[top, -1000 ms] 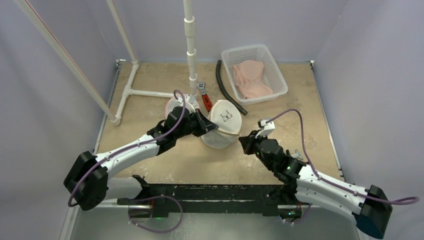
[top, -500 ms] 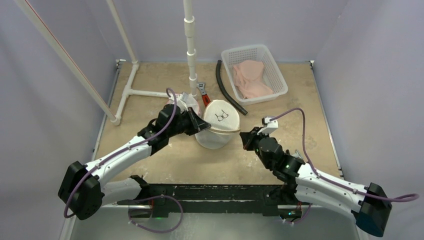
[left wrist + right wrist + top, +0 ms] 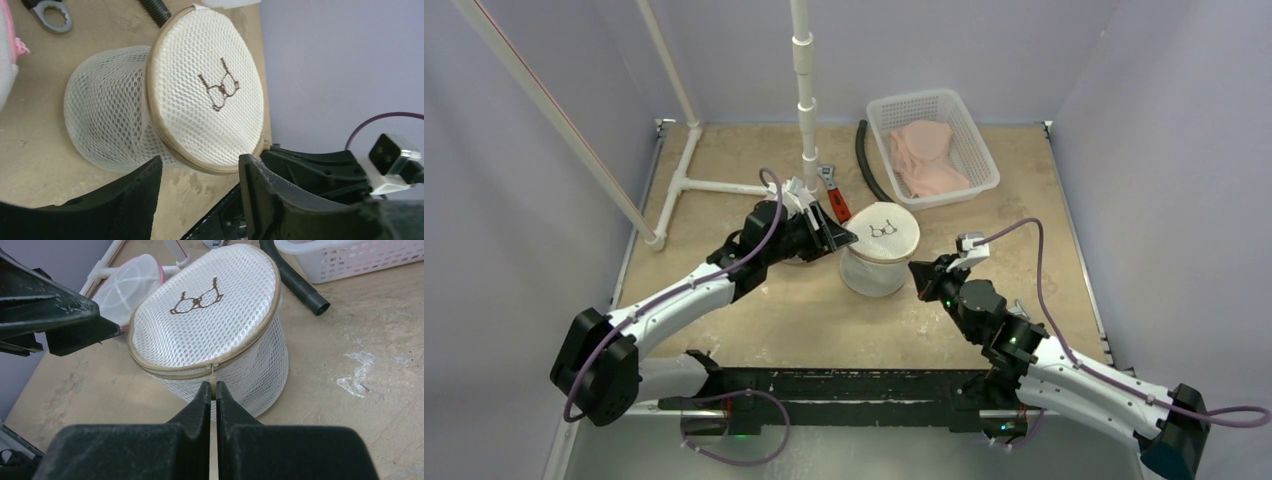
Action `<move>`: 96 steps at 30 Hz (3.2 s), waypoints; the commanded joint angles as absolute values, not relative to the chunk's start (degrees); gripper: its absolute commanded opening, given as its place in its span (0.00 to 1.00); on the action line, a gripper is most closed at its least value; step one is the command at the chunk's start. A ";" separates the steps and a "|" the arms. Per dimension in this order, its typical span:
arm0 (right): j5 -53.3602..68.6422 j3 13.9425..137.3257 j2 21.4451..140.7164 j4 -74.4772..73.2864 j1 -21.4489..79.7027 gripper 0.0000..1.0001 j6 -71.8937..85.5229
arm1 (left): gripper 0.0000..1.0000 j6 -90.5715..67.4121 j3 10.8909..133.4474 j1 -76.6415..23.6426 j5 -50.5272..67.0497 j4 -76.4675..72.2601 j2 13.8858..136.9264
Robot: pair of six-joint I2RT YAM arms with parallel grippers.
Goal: Unzip the laundry bag and remove the bra
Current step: Unzip the laundry bag at the center of the board.
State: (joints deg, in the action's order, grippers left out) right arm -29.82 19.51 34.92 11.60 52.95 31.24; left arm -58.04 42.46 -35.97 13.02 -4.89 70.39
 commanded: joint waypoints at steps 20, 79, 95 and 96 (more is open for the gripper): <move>-28.41 18.63 35.61 12.84 53.22 0.00 29.56 | 0.66 -84.25 43.87 -59.15 -12.45 -15.48 74.22; -27.55 20.38 35.59 13.82 53.36 0.00 26.27 | 0.10 -54.49 45.53 -35.55 18.01 -9.48 70.44; -25.99 18.37 37.24 16.12 53.40 0.00 27.31 | 0.74 -69.25 37.74 -41.60 5.63 -6.79 55.00; -25.93 18.44 37.34 16.17 53.38 0.00 27.29 | 0.74 -70.14 38.57 -43.97 3.19 -6.21 55.30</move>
